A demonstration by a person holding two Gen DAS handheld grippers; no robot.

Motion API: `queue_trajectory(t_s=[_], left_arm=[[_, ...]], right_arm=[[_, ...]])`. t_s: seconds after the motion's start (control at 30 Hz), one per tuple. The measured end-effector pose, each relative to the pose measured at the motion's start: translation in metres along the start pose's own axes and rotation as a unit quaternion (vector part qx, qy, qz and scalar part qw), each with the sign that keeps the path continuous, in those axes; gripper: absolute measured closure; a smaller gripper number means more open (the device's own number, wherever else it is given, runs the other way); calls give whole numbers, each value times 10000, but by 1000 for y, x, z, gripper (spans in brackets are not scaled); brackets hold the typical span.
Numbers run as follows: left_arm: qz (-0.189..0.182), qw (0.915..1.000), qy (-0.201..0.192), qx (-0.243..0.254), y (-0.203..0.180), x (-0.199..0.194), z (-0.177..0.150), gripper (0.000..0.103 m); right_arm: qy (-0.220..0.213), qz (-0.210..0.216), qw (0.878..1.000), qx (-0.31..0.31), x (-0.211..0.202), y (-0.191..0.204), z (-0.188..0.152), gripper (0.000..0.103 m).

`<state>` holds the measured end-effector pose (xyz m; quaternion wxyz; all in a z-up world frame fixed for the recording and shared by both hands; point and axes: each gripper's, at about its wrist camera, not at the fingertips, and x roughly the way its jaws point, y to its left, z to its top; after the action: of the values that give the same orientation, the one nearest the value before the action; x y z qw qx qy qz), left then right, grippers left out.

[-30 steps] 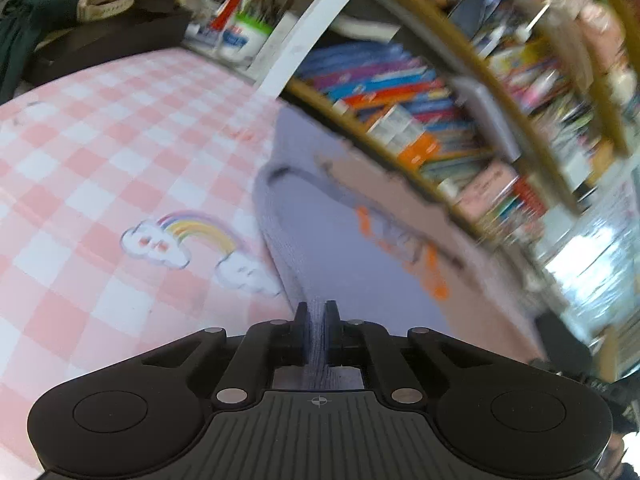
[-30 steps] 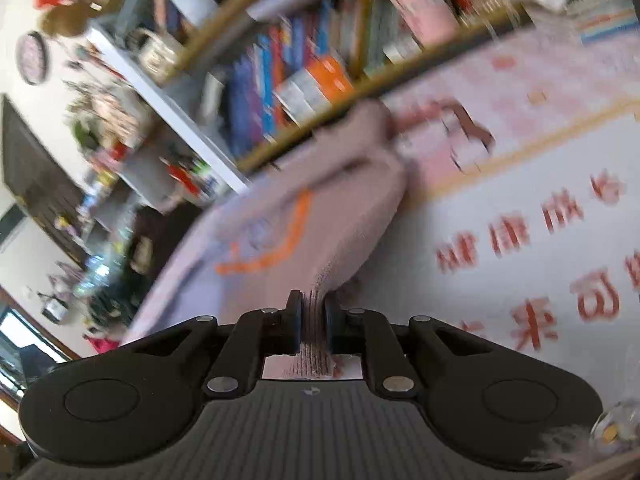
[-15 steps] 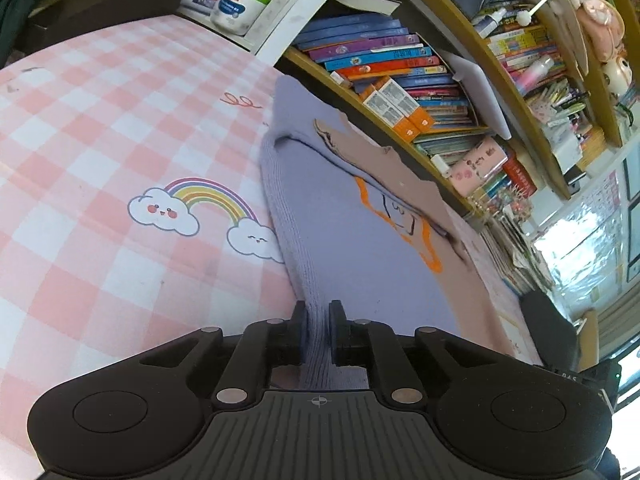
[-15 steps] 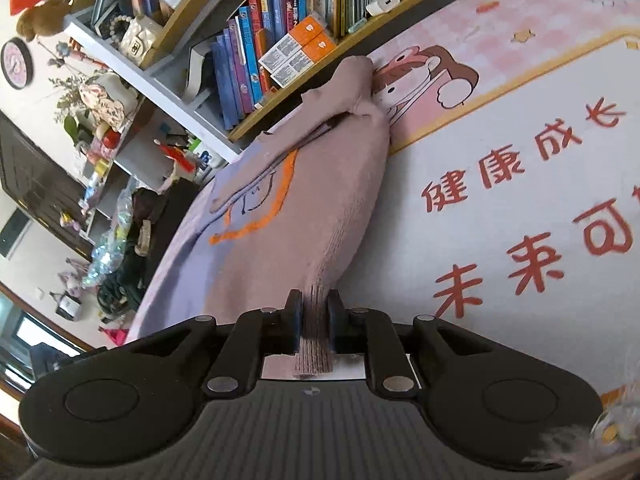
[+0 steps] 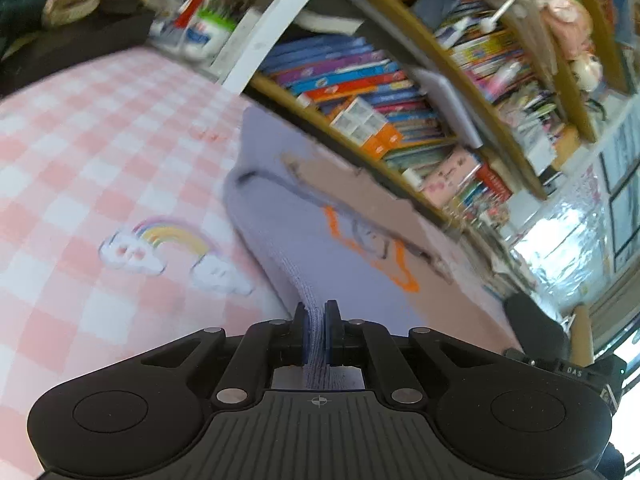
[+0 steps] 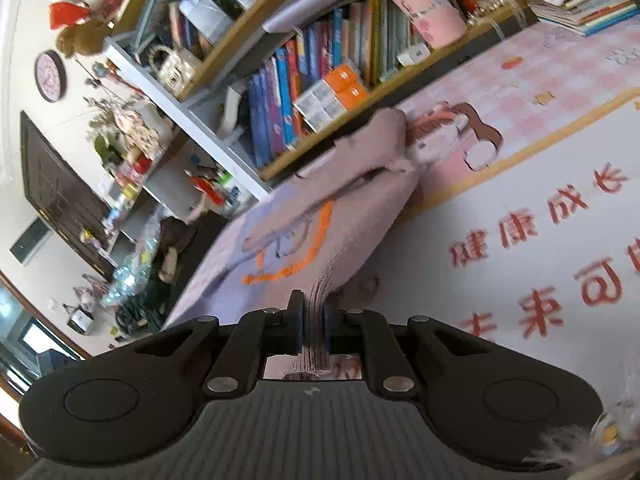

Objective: Fold clothes
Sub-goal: 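Lift the hem with both grippers and fold it up toward the collar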

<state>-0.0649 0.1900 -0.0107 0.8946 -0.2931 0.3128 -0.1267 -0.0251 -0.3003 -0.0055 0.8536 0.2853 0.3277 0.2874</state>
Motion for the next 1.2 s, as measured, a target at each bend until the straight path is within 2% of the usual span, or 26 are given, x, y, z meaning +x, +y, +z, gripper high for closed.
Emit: queue_trajectory(t_s=[0.1, 0.2, 0.5, 0.77, 1.07, 1.2], left_arm=[[118, 9997, 177, -123, 8, 3, -7, 97], [209, 9995, 199, -109, 10, 1, -9, 97], [146, 9996, 212, -138, 13, 2, -12, 92], [278, 9996, 71, 24, 7, 2, -14, 98], [-348, 9988, 229, -265, -2, -15, -27, 98], [-359, 9986, 323, -195, -15, -32, -38, 99]], right_arm=[[219, -189, 9995, 84, 7, -7, -7, 94], [332, -197, 9990, 208, 11, -14, -12, 94], [344, -209, 9990, 186, 17, -12, -14, 92], [315, -269, 9991, 22, 15, -11, -14, 95], [197, -322, 9993, 51, -30, -14, -19, 95], [160, -249, 9995, 99, -65, -12, -32, 95]])
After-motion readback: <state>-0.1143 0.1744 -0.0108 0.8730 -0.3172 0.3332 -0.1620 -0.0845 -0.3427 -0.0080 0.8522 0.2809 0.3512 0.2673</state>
